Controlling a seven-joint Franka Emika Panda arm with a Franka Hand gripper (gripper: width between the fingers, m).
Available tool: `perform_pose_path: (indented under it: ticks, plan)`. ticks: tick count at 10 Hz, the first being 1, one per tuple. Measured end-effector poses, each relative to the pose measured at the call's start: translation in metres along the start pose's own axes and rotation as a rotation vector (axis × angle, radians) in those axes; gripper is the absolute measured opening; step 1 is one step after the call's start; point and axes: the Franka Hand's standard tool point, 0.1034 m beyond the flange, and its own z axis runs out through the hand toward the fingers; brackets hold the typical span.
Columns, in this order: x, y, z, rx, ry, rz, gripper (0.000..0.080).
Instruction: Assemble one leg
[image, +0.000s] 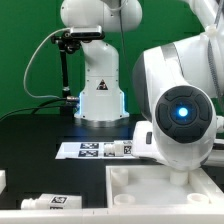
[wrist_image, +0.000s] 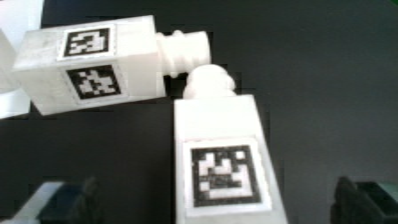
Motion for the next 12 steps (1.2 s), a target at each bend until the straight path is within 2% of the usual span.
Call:
perform_pose_path:
  ticks: [2, 4, 5, 6, 7, 8, 9, 10, 12]
  plan:
    - [0.001, 0.0, 0.0, 0.001, 0.002, 0.0, 0.0628]
    - [0.001, 0.0, 0.0, 0.001, 0.003, 0.0, 0.028]
    - [-0.001, -0.002, -0.002, -0.001, 0.005, -0.002, 0.0282]
    - [-0.01, -0.006, -0.013, -0.01, 0.023, -0.026, 0.0282]
    - [-0.026, -0.001, -0.043, -0.047, 0.092, -0.086, 0.0282]
    - [-0.042, 0.008, -0.071, -0.054, 0.113, -0.149, 0.0282]
    - [-0.049, 0.018, -0.1, -0.033, 0.125, -0.145, 0.0282]
    - [-0.045, 0.011, -0.122, -0.028, 0.249, -0.148, 0.0282]
    - [-0.045, 0.007, -0.118, -0.008, 0.385, -0.154, 0.0282]
